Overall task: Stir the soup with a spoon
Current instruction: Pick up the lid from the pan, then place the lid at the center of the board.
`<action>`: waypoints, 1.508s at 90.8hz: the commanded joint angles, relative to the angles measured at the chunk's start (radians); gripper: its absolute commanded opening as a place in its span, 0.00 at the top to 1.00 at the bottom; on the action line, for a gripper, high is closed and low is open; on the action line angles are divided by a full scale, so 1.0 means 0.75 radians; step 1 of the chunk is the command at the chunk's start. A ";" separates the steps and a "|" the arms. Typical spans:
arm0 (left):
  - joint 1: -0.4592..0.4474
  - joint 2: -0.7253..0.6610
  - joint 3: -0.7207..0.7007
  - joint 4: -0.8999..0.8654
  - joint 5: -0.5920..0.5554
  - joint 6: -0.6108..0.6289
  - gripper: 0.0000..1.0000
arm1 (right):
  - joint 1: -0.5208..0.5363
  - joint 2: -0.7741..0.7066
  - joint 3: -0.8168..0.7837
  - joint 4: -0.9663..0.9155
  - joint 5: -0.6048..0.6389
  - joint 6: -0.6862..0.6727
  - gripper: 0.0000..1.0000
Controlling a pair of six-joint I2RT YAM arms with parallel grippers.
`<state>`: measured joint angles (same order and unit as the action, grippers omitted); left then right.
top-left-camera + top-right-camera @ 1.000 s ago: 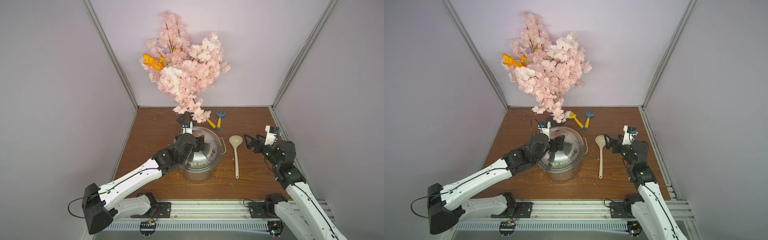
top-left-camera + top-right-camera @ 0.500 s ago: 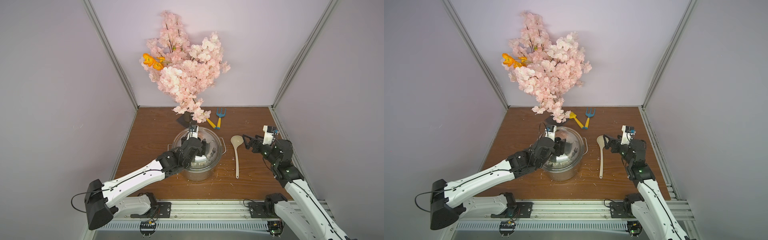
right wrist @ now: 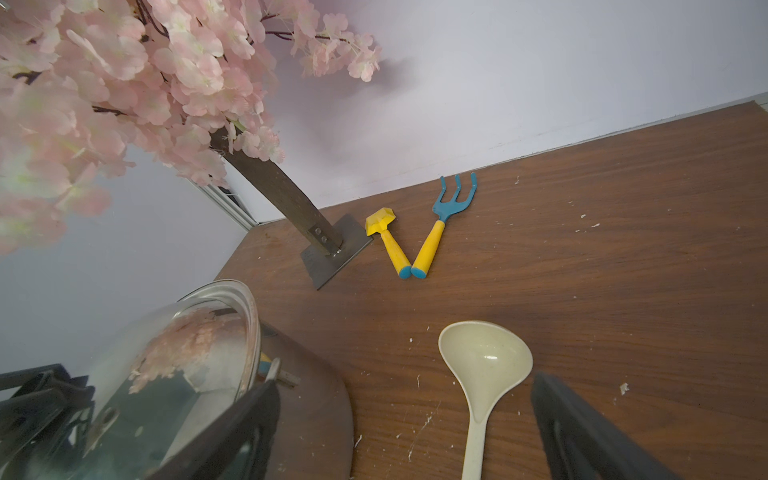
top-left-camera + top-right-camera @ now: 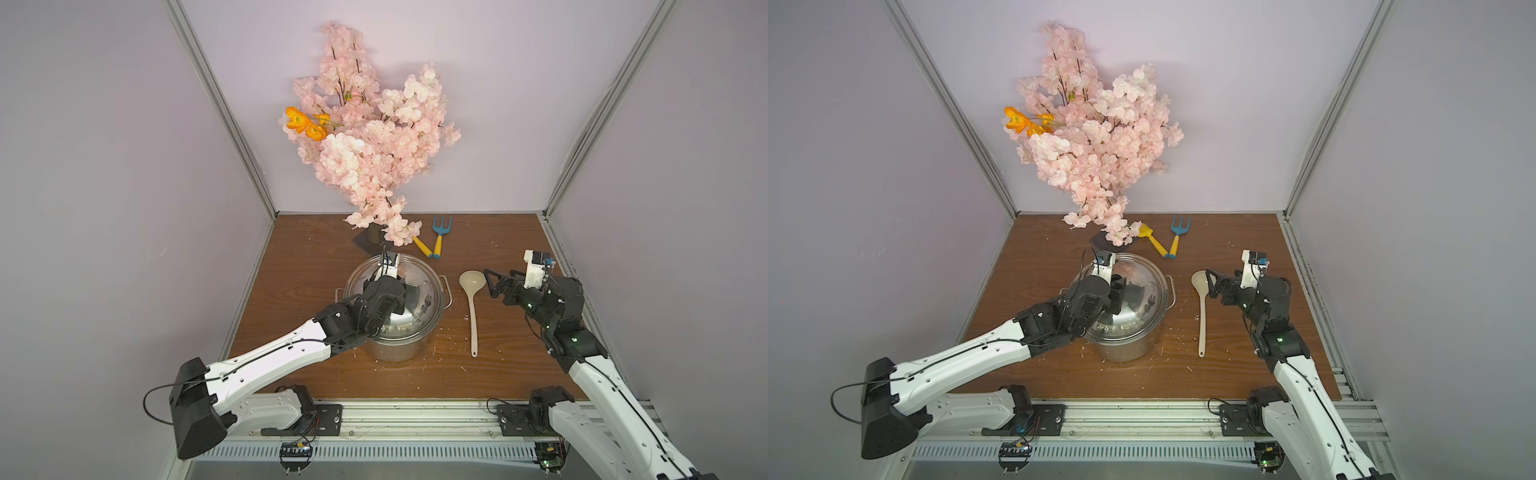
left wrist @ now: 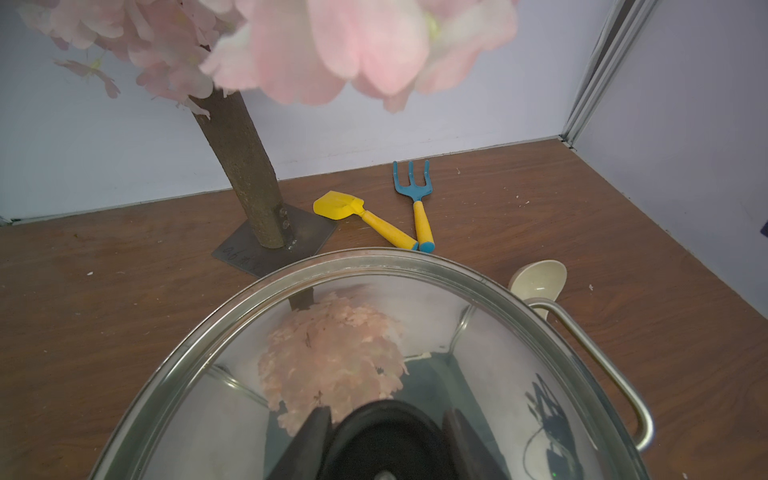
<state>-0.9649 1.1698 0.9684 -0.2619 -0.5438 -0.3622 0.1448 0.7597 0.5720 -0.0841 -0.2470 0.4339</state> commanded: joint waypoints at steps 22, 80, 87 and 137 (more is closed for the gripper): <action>-0.018 -0.038 0.121 -0.011 -0.026 0.057 0.65 | 0.012 -0.002 0.050 -0.027 0.053 -0.028 0.01; 0.144 -0.497 0.126 -0.339 -0.407 -0.050 0.65 | 0.012 0.004 0.057 -0.042 0.080 0.003 0.02; 0.198 -0.548 0.064 -0.353 -0.457 -0.077 0.62 | 0.012 0.012 0.049 -0.038 0.082 0.008 0.02; 1.275 -0.350 -0.184 -0.144 0.014 -0.232 0.61 | 0.014 0.075 -0.064 0.013 0.136 0.127 0.04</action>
<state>-0.1638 0.8623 0.8406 -0.4767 -0.6876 -0.5171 0.1509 0.8112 0.5488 -0.0929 -0.1665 0.4992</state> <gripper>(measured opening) 0.387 0.963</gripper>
